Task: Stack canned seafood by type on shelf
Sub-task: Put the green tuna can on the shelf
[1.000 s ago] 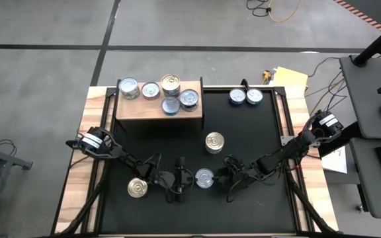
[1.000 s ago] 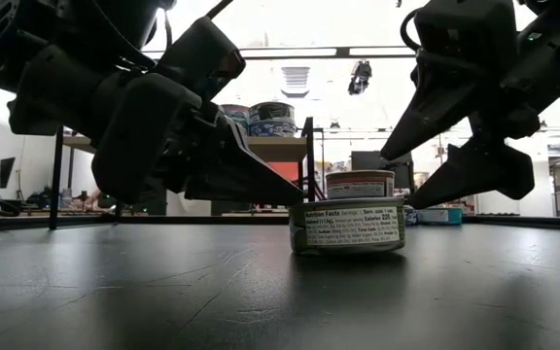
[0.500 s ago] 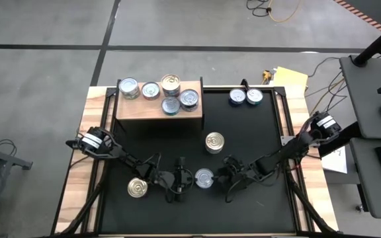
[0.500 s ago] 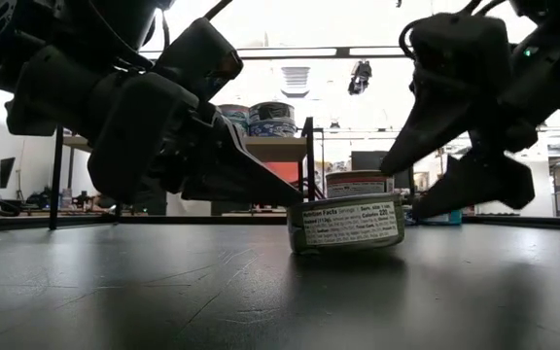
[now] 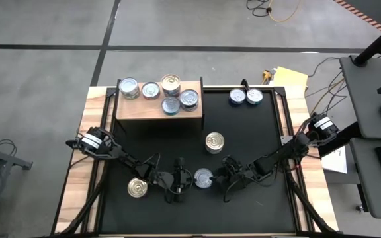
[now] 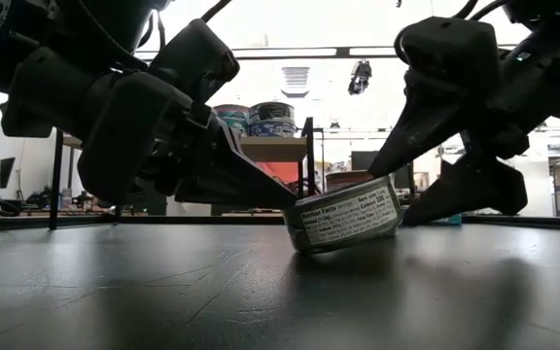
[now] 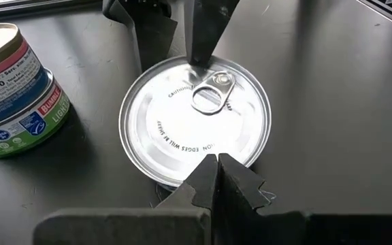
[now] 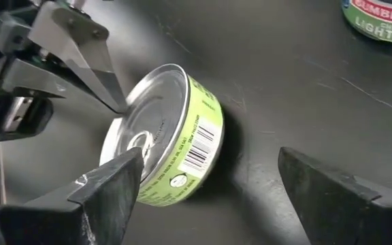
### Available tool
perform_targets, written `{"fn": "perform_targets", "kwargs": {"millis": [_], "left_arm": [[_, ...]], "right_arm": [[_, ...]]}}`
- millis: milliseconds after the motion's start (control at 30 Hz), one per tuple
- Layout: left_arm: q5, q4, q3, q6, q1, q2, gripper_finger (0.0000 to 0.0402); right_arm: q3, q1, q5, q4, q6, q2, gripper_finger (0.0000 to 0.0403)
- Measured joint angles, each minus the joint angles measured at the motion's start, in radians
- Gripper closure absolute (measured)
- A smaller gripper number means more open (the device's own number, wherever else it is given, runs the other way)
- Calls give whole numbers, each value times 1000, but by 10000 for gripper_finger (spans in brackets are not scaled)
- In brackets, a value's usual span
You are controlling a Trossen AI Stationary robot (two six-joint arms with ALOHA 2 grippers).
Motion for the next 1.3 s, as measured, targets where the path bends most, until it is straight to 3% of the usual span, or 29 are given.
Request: {"fn": "perform_targets", "kwargs": {"millis": [1133,1300], "left_arm": [[0,-5,-1,4,1,2,401],[0,-4,-1,4,0,2,401]], "right_arm": [[0,-20,-2,106,-95,0,70],[0,-31,-59,106,-37,0,68]]}}
